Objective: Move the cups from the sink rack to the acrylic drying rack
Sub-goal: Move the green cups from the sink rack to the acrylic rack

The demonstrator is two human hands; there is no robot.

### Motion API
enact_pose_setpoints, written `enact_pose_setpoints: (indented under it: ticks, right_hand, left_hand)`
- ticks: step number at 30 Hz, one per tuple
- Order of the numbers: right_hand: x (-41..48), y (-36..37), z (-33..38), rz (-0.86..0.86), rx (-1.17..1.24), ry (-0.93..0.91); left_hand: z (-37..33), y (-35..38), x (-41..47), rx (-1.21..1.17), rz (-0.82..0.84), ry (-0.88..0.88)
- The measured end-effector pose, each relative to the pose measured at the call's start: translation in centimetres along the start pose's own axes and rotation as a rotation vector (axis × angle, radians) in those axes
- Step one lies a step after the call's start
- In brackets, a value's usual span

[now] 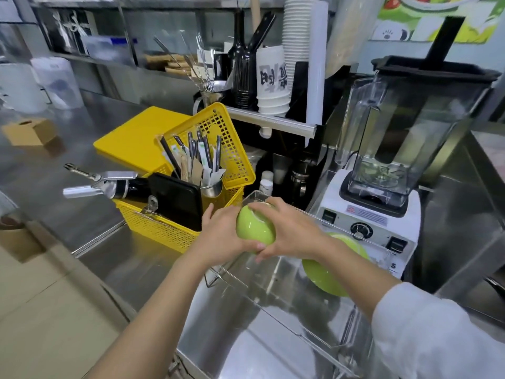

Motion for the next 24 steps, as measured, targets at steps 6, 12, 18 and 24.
enact_pose_setpoints:
  ticks: [6, 12, 18, 24]
  right_hand:
    - [0.5, 0.8, -0.6, 0.009, -0.076, 0.01]
    - [1.1, 1.3, -1.3, 0.062, -0.101, 0.06]
    - [0.5, -0.1, -1.5, -0.014, -0.144, 0.05]
    - [-2.9, -5.2, -3.3, -0.18, 0.022, 0.051]
  left_hand:
    - [0.5, 1.3, 0.5, 0.008, 0.037, -0.014]
    - [1.2, 2.2, 0.5, -0.016, 0.047, -0.092]
    - [0.2, 2.3, 0.6, 0.065, 0.03, -0.045]
    - [-3.9, 0.5, 1.1, 0.126, -0.164, 0.085]
Point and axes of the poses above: each hand's wrist, its own x-axis towards the middle knuckle, its own y-axis out of the palm, z = x × y, the point moved 8 cm from there along x, towards the middle knuckle, and after that the axes turned 14 degrees about y, right-handed, at the moved point
